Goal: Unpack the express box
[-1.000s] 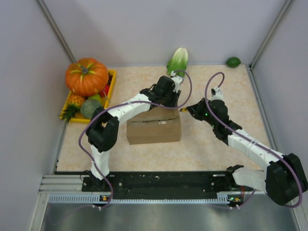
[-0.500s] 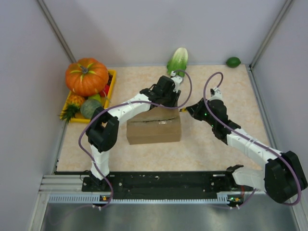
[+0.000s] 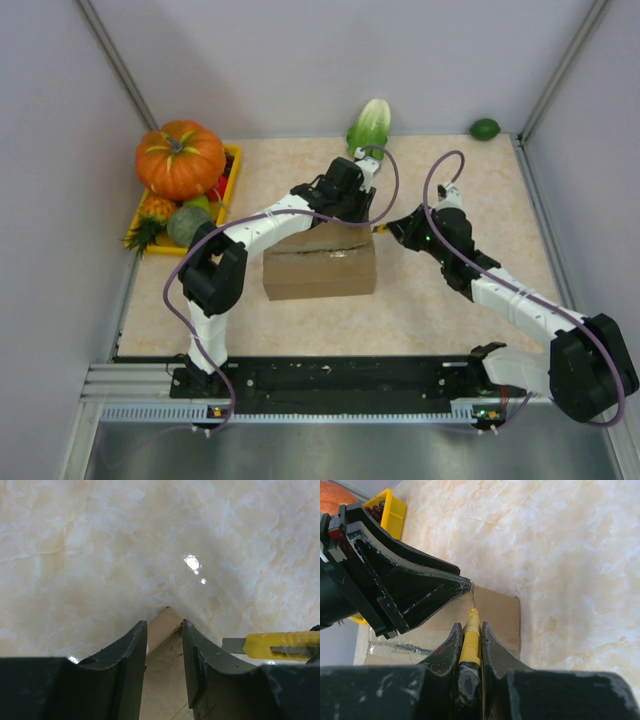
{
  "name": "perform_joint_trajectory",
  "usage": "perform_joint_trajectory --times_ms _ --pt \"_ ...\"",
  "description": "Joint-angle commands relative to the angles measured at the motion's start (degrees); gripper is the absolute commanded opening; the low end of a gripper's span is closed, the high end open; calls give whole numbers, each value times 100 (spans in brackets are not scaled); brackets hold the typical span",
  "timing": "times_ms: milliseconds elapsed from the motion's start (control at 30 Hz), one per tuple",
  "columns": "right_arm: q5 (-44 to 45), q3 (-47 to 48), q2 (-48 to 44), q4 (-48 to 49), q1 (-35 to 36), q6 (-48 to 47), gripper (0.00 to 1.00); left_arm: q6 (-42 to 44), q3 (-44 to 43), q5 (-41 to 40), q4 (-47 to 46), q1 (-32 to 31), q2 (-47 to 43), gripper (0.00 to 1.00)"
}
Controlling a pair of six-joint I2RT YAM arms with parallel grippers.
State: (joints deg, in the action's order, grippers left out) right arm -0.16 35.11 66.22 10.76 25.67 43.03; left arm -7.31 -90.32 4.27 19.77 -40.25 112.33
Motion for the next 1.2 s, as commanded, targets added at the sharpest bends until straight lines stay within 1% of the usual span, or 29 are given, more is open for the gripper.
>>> perform_joint_trajectory --times_ms 0,300,367,633,1000,1167 --pt "-317 -118 -21 198 -36 -101 0 90 182 -155 774 61 96 38" --pt "-730 -373 -310 -21 -10 -75 0 -7 164 -375 853 52 157 37" --pt "-783 -444 -363 -127 -1 -49 0 -51 138 -620 914 26 192 36" --pt "-994 -663 -636 -250 8 118 0 -148 50 -954 1073 -27 280 35" --pt "-1284 -699 -829 -566 17 329 0 -209 59 -1113 1099 -53 271 34" --pt "-1284 -515 -935 -847 8 347 0 -236 85 -1148 1108 -62 245 34"
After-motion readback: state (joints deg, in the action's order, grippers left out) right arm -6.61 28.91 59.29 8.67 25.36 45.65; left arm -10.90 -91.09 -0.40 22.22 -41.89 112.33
